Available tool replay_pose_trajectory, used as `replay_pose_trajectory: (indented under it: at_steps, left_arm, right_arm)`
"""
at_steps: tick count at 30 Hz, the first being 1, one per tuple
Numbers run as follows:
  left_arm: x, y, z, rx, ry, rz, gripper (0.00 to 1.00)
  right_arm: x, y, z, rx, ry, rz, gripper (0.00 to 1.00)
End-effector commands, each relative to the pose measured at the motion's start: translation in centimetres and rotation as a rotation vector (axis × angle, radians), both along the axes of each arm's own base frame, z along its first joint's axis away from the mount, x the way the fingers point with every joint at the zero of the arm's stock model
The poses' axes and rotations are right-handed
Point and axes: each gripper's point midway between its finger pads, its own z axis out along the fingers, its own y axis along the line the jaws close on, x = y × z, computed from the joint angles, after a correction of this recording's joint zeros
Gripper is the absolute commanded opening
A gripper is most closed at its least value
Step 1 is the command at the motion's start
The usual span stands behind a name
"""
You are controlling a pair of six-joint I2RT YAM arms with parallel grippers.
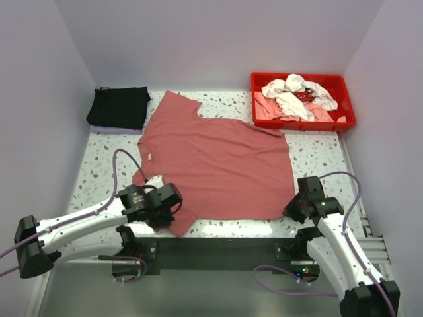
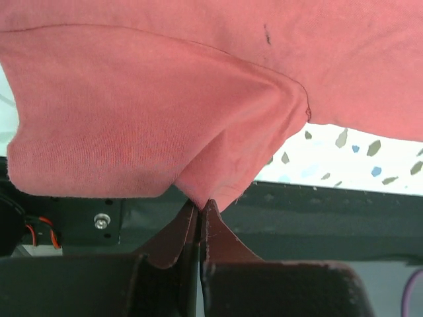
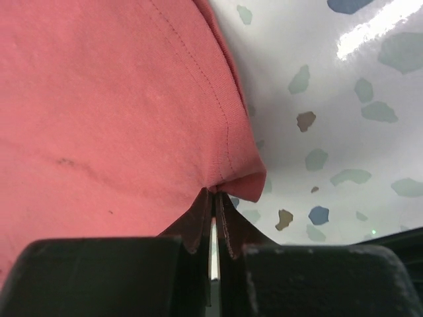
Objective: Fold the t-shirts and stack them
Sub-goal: Fold the tshirt
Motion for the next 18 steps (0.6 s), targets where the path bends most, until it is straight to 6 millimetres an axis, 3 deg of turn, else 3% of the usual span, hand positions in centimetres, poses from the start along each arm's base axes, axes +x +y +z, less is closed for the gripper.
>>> replay_pose_trajectory:
  at_steps: [1,6,11,18]
  left_arm:
    - [-1.9,0.5,0.5,-0.025,0.067,-0.029,0.00]
    - [-3.5,1.1,0.4,-0.022,0.129,-0.063,0.00]
    - [-3.6,1.5,0.7,-0.009,0.126,-0.070,0.00]
    - [0.0,-0.3,2.1,-0.016,-0.023,-0.067,0.00]
  right_arm:
    - [-1.5,-0.2,1.7,-0.007,0.027,0.015,0.00]
    - [-2.1,-0.9,2.8,-0.047,0.040,0.027,0.00]
    - [-2.2,-0.4,3.0,-0.023,0.033,0.050,0.00]
    - [-0.9,0.5,2.9,0.006,0.008,0.099,0.01]
